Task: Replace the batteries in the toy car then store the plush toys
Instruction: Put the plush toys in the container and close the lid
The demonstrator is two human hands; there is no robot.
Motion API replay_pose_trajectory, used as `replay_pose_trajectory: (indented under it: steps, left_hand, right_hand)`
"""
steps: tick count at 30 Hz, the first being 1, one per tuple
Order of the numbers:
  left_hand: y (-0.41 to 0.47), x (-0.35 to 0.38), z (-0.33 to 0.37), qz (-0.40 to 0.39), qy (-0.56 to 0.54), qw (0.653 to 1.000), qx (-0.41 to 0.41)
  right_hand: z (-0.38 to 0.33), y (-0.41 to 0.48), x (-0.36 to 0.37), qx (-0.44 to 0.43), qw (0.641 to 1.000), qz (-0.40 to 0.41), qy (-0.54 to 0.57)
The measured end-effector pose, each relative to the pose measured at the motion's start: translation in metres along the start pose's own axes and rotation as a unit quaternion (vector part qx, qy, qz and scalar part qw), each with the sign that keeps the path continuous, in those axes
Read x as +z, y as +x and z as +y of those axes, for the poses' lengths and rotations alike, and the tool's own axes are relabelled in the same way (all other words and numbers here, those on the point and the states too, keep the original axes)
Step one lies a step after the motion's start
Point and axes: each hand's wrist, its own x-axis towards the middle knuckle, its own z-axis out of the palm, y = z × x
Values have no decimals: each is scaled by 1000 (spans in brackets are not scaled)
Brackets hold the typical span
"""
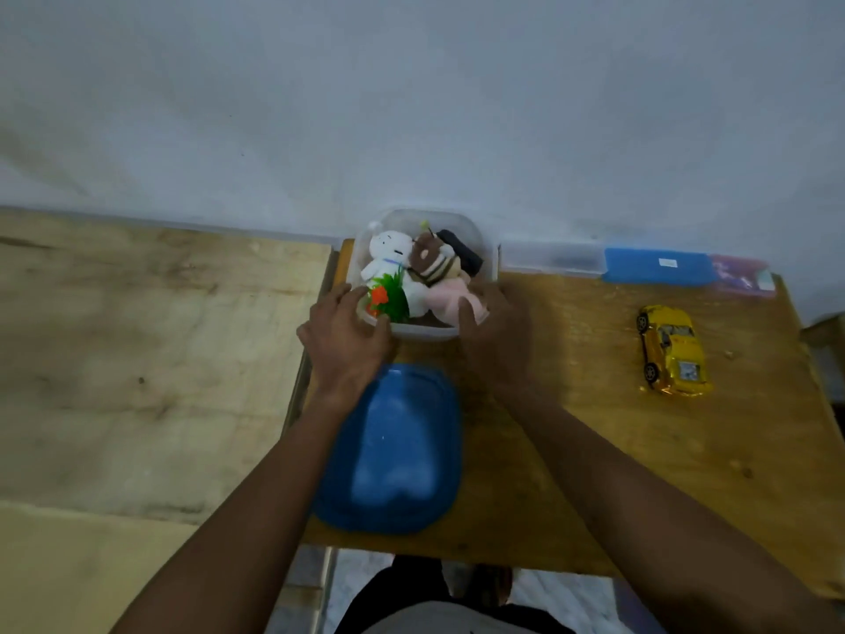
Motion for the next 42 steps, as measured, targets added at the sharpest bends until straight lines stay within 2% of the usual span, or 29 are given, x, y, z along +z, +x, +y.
replay_pose_trajectory:
  steps: [2, 5, 9, 11, 15, 18, 22, 26, 35, 42]
  left_hand:
    - [-29, -5, -17, -6, 0, 998, -57]
    - [-73, -10, -40, -42, 38, 991, -124]
    - [-120, -17, -62, -89, 64, 972, -207]
    - [-133, -18, -71, -107, 59, 965, -233]
    - [-154, -19, -77, -80, 29, 967, -238]
    - [-159, -21, -71, -42, -32, 967, -247]
    - [-162, -25, -62, 24, -93, 969, -227]
    - [-152, -32, -46, 80, -115, 969, -206]
    - [-58, -33, 0, 78, -158, 977, -123]
    - [24, -11, 13, 30, -153, 983, -100]
  right_hand:
    - [14, -45, -3, 46, 999, 3, 20]
    - [37, -102, 0, 109, 991, -84, -8]
    - [48, -148, 3, 113, 978, -174, -25]
    - [44, -156, 4, 120, 975, -188, -21]
    - [34, -165, 1, 133, 973, -190, 2]
    - [29, -165, 0, 170, 962, -198, 82]
    - [22, -161, -2, 249, 937, -153, 190]
    - [16, -153, -12, 233, 943, -82, 223]
    - [-2, -60, -28, 217, 949, 2, 231]
    - [-1, 25, -16, 234, 954, 42, 184]
